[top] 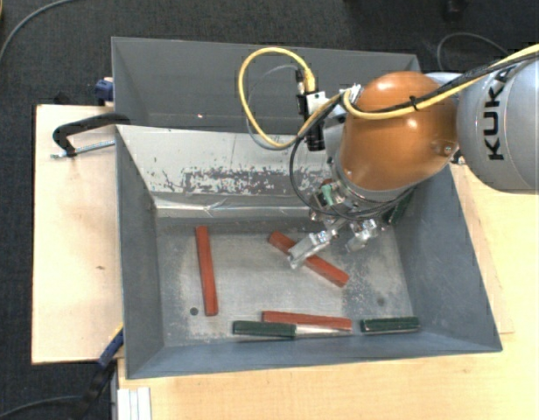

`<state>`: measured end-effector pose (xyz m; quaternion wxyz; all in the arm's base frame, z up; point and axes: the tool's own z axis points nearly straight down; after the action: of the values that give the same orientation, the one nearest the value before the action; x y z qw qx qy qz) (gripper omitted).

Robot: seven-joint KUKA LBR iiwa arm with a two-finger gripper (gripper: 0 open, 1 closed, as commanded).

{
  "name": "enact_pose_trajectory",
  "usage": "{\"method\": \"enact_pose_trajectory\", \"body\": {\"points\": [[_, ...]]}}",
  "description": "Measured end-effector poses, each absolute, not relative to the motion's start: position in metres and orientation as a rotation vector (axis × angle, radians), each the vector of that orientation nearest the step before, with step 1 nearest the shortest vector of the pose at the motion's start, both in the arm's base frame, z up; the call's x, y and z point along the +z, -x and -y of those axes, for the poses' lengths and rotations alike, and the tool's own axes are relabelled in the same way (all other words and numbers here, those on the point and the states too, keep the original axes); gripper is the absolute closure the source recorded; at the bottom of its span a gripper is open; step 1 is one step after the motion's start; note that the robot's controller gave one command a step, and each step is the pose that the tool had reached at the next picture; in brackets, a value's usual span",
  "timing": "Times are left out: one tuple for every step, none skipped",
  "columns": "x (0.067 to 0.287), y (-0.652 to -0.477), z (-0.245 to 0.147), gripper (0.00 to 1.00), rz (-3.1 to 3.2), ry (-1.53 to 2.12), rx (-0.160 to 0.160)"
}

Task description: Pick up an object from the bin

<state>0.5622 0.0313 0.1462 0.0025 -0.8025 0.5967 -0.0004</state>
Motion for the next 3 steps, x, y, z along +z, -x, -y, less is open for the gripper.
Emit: {"method": "enact_pose_trajectory", "body": {"points": [[0.083, -0.587, -0.017, 0.0, -1.842, 2.544, 0.006], [0.071, -0.602, -0.01, 0.0, -1.928, 2.473, 0.0], [0.071, -0.602, -0.01, 1.0, -1.93, 2.473, 0.001]]}}
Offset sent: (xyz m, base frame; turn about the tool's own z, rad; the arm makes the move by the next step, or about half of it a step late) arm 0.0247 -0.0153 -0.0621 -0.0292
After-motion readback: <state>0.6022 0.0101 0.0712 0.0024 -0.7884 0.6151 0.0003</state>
